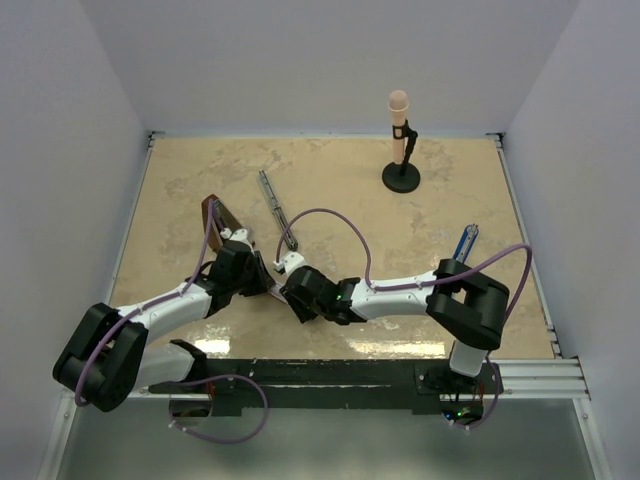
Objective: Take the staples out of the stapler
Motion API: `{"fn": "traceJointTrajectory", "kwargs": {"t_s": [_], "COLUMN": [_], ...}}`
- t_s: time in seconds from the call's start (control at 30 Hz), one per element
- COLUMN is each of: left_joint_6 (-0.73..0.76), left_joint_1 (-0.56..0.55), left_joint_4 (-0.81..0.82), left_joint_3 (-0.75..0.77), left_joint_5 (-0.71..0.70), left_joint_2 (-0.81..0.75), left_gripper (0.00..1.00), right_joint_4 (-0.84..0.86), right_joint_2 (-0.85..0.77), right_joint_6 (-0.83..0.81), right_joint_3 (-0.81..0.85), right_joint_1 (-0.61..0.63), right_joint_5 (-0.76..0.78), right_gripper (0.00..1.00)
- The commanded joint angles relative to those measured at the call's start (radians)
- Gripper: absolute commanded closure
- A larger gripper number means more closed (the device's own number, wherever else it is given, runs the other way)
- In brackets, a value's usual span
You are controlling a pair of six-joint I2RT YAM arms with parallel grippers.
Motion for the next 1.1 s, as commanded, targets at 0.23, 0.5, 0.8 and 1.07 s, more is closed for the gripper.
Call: {"fn": "traceJointTrajectory", "kwargs": {"t_s": [0.23,0.5,0.8,1.07], "left_joint_6": [0.002,0.004,0.001,-0.019], "left_joint_1": [0.004,0.004,0.004,0.003], "left_joint_4": [0.043,0.065,0.075,0.088], "left_joint_3": [-0.016,-0.021,-0.028,-0.054], "left_joint_5": [0.026,0.046,0.074,0.082], "left_joint_2": [-0.019,-0.016,-0.033,-0.036], "left_gripper": [0.69,0.69,0.69,0.69], "right_joint_4": [0.025,0.094,0.113,0.108], "right_joint_2": [0.051,0.028,0.047,0.055], "right_joint_6": [-0.042,-0.103,-0.112,-0.078], "right_joint_3": [-0.038,-0.067,-0.069,-0.069], "right_joint_1": [-0.005,-0.005,-0.005,-0.005], "right_joint_5": [0.040,-0.044,-0.055,-0.013], "right_gripper": [0.68,0.68,0.69,0.69]}}
